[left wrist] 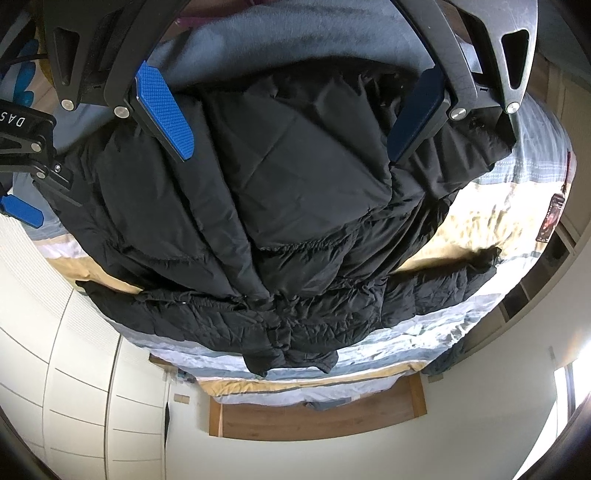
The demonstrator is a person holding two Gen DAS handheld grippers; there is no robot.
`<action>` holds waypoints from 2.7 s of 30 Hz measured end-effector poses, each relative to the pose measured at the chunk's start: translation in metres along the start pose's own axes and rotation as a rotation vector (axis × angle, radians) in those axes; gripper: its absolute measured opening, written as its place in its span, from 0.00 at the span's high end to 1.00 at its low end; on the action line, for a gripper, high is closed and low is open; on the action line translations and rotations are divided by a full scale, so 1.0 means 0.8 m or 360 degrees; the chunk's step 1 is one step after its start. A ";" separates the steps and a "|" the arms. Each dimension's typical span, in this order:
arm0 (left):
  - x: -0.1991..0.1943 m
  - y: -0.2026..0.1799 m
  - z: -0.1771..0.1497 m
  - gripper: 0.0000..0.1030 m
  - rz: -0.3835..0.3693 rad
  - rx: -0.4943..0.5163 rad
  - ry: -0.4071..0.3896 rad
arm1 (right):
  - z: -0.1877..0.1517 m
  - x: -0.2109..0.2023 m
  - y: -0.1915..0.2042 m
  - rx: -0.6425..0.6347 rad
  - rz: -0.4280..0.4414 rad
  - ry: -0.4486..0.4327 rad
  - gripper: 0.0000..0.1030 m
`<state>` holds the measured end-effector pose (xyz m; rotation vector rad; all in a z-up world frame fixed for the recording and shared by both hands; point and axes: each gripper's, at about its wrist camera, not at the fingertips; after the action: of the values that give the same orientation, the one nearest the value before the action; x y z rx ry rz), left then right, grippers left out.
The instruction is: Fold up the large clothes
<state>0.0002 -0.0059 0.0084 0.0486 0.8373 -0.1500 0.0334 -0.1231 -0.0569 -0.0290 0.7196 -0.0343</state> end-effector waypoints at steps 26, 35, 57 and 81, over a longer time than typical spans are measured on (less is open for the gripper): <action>-0.028 0.003 0.019 0.01 -0.0111 -0.0054 0.0007 | 0.019 -0.029 -0.032 0.0051 -0.0071 -0.0107 0.00; -0.044 -0.001 0.043 0.01 0.0046 -0.0004 -0.0104 | 0.043 -0.042 -0.059 0.0075 -0.0131 -0.0152 0.00; -0.045 0.028 0.155 0.01 0.0073 0.0072 -0.0190 | 0.146 -0.040 -0.107 0.0148 -0.0173 -0.0294 0.00; 0.097 0.141 0.219 0.01 0.0281 -0.0220 -0.0044 | 0.192 0.209 -0.253 0.0604 -0.0258 0.0168 0.00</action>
<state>0.1977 0.0786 0.0662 -0.0094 0.8098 0.0732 0.2559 -0.3298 -0.0436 0.2795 0.8056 -0.3286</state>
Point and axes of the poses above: each gripper's, at about its wrist camera, not at the fingertips, and x roughly the way its jaws point, y to its left, z to its top, and after that the axes turned 4 degrees about -z, right-handed
